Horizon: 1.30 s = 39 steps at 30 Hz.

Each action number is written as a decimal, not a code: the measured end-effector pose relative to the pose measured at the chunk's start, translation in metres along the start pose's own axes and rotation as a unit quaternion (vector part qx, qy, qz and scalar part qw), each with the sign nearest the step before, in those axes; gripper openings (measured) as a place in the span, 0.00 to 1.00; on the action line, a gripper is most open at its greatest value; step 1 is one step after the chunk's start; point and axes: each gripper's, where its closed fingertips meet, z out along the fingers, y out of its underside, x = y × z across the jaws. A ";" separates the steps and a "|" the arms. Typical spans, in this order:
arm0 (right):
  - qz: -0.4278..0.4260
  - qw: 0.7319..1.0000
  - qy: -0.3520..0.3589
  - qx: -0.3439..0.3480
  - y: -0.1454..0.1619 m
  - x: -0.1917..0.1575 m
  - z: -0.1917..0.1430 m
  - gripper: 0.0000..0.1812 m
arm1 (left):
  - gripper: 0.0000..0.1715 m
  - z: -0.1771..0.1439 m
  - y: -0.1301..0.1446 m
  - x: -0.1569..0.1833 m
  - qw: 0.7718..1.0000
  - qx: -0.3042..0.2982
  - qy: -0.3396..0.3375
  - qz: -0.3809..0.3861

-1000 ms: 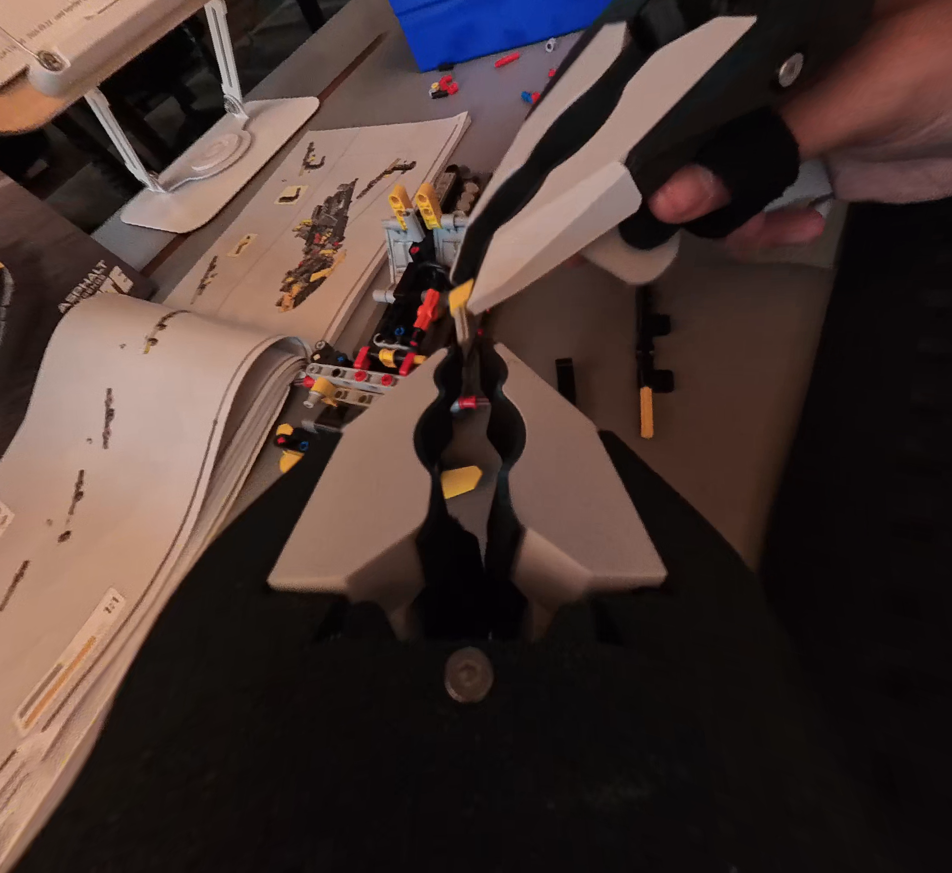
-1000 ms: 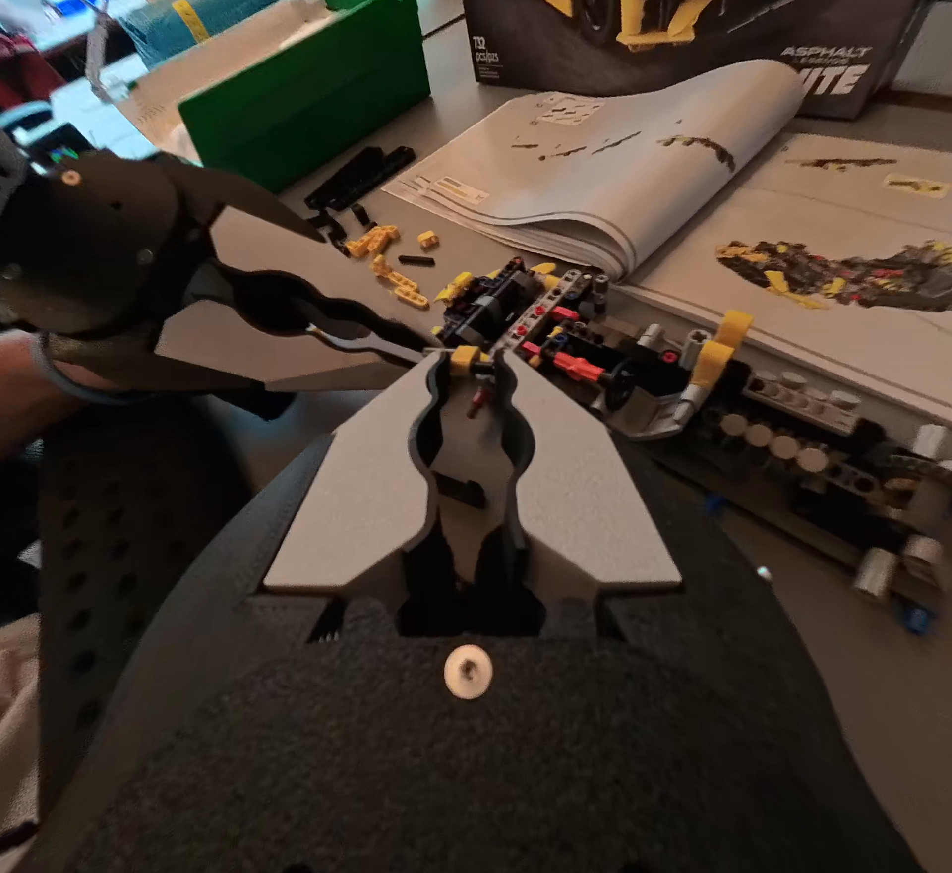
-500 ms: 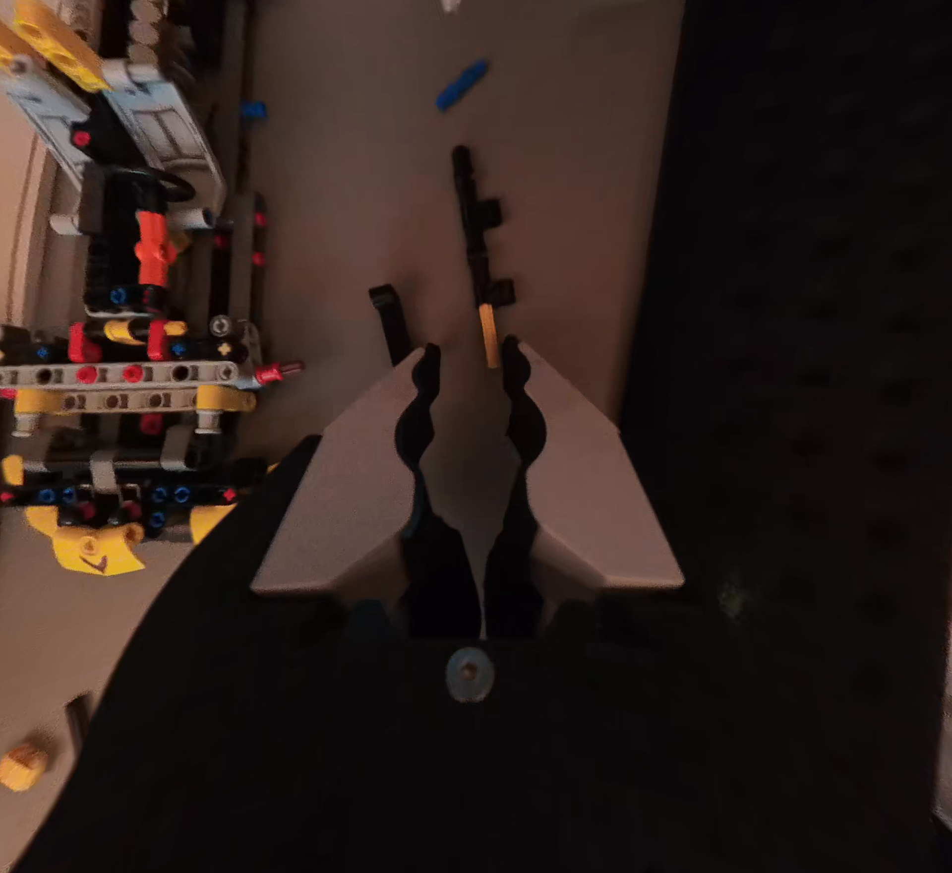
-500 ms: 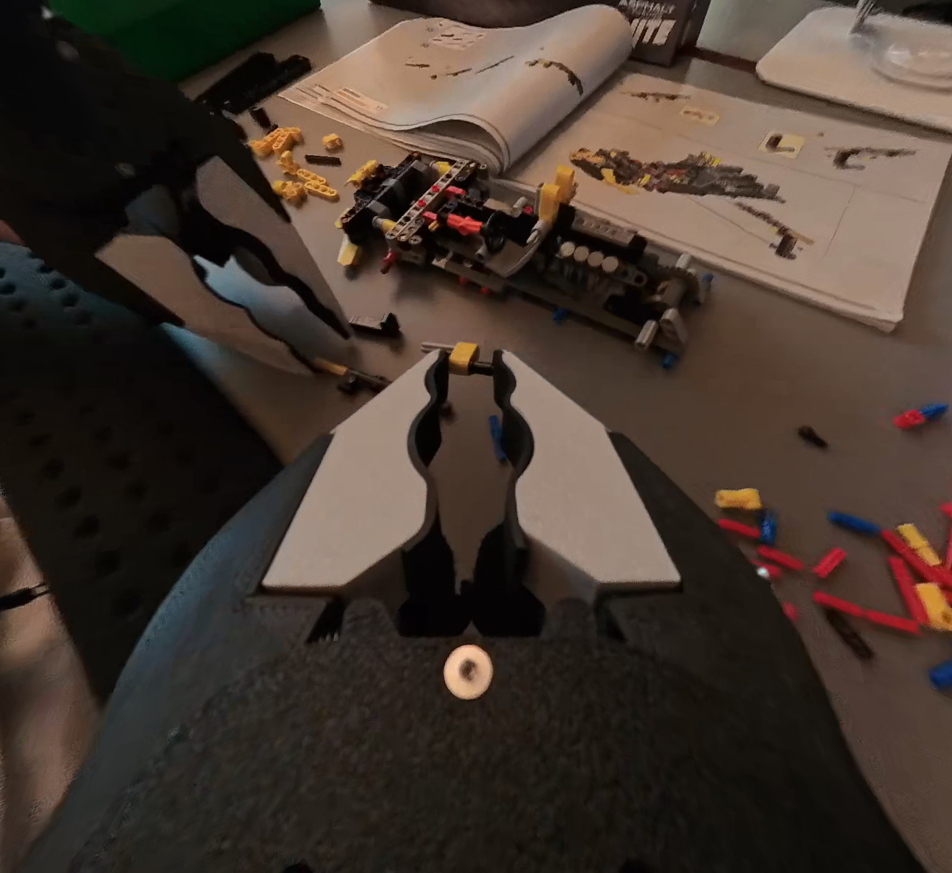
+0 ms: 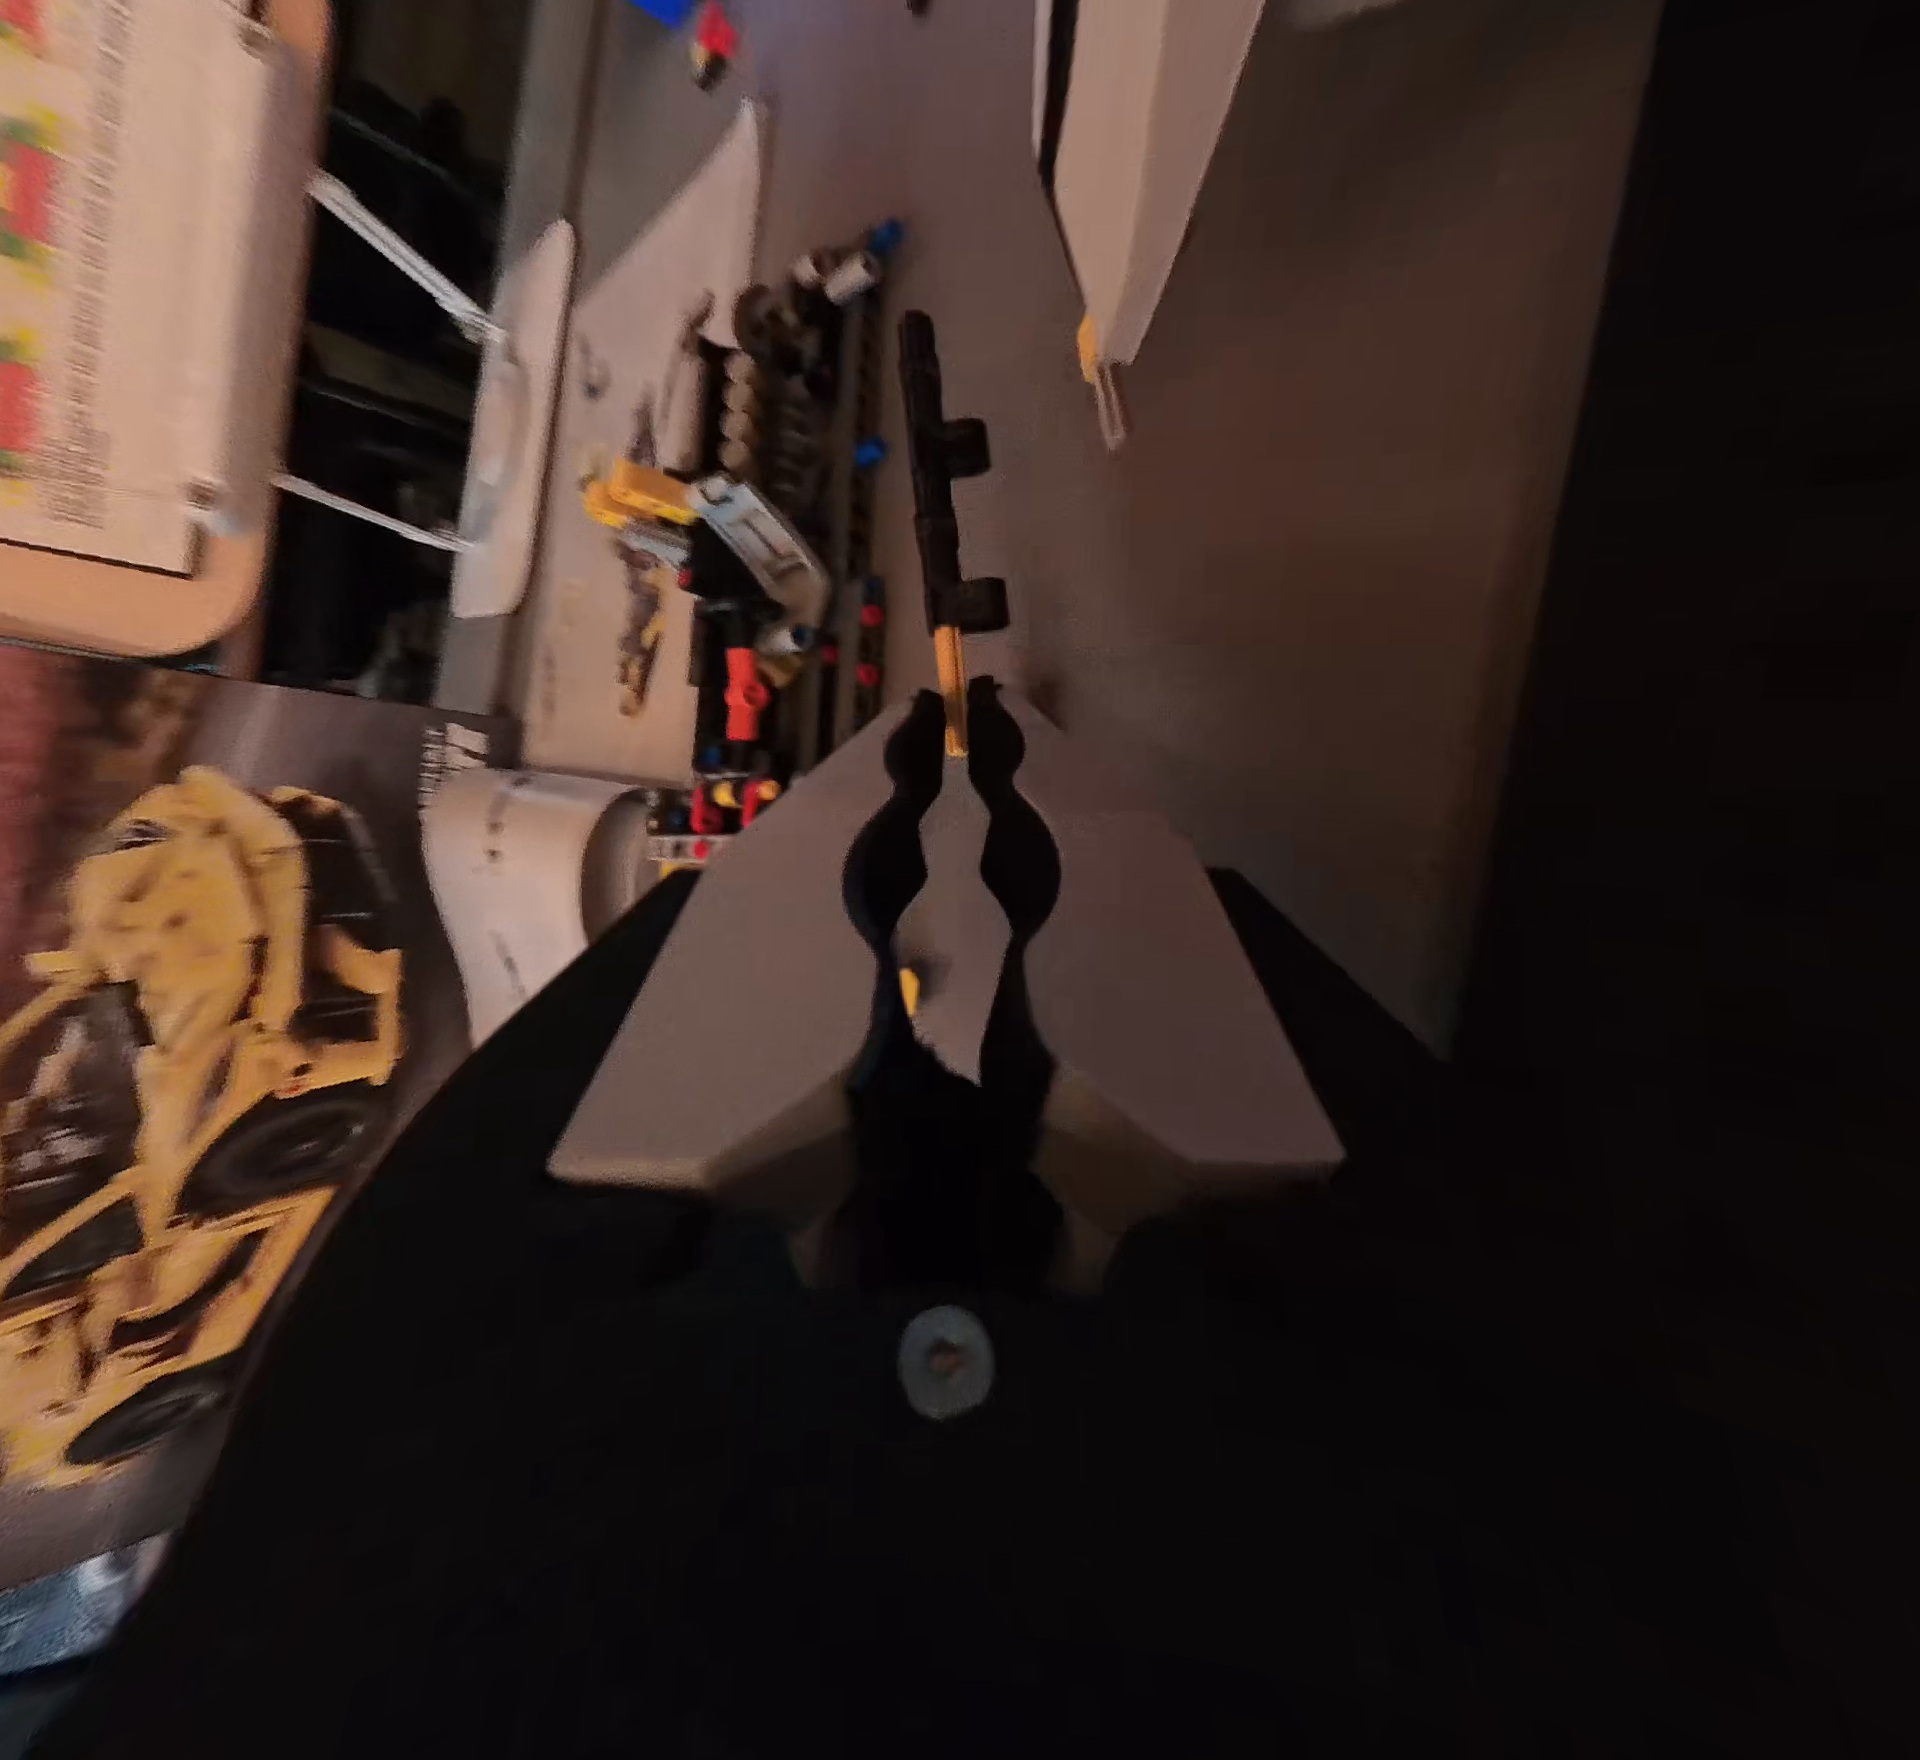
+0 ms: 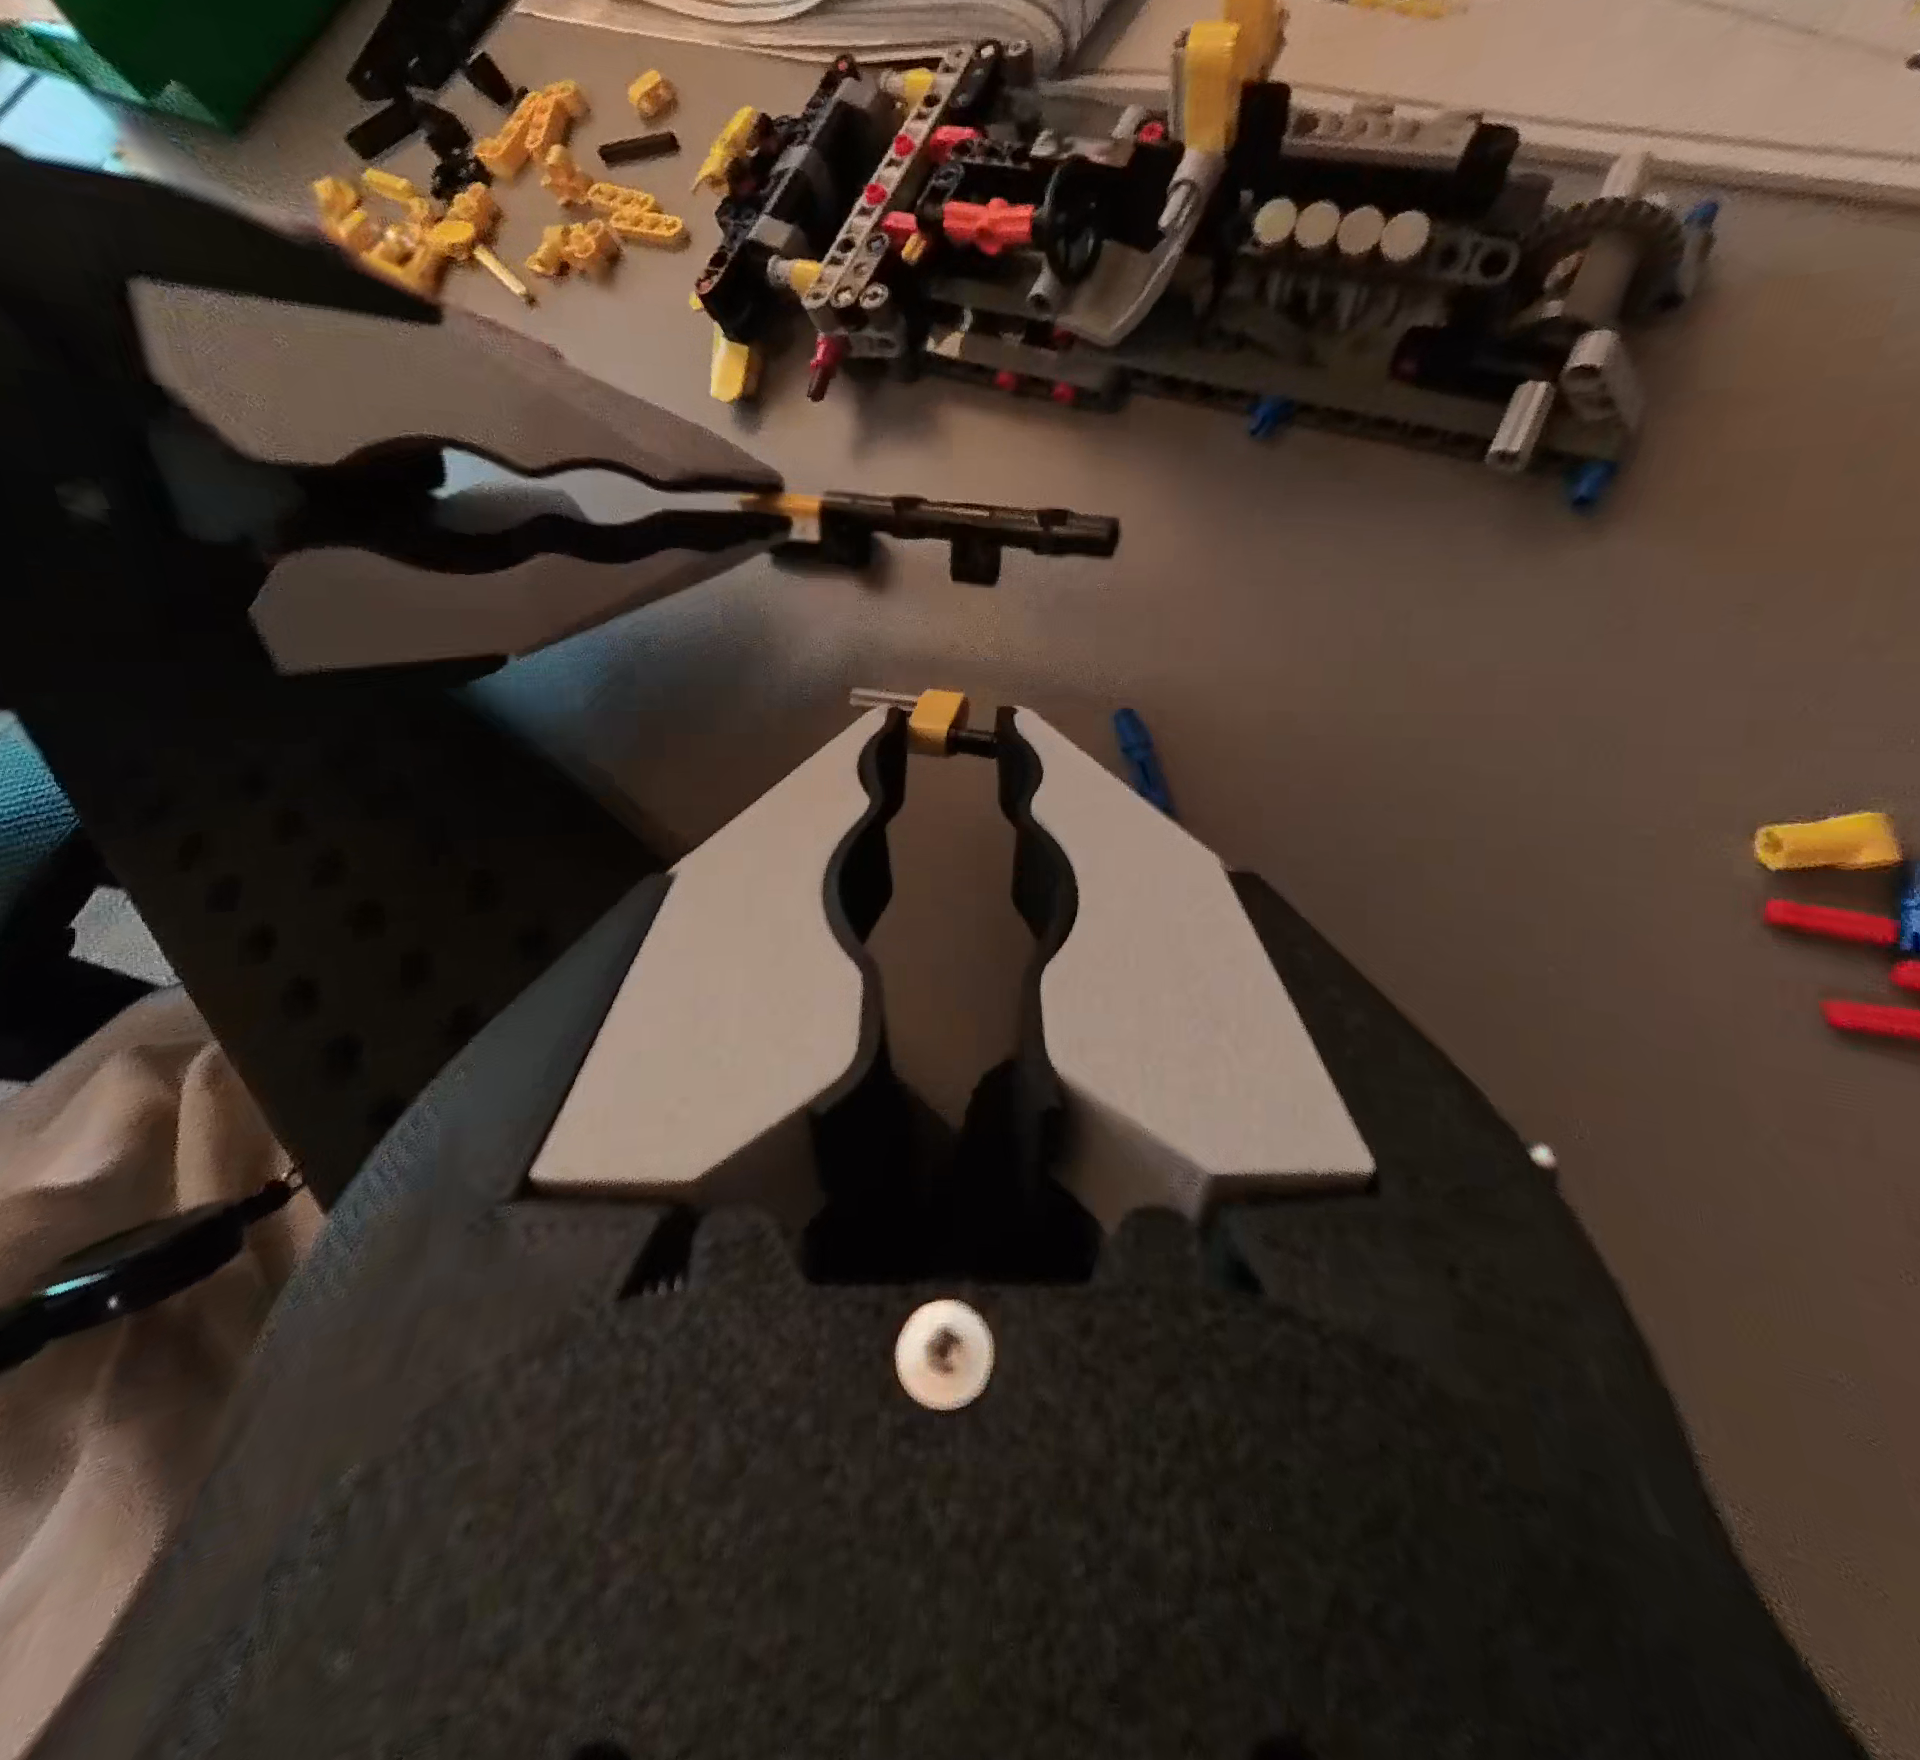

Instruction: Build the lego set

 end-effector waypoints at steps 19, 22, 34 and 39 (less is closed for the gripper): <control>-0.091 0.983 0.005 0.159 -0.052 -0.014 -0.016 0.09 | 0.01 -0.020 -0.021 -0.018 0.866 0.141 0.202 -0.436; -0.100 0.982 0.014 0.161 -0.056 -0.006 -0.013 0.09 | 0.01 -0.020 -0.020 -0.022 0.873 0.165 0.196 -0.415; -0.104 0.994 -0.013 -0.030 -0.008 0.000 0.011 0.09 | 0.01 -0.018 -0.007 -0.034 0.898 0.163 0.134 -0.387; -0.117 0.991 0.000 -0.066 0.006 0.002 0.019 0.09 | 0.01 -0.021 -0.009 -0.036 0.889 0.176 0.141 -0.398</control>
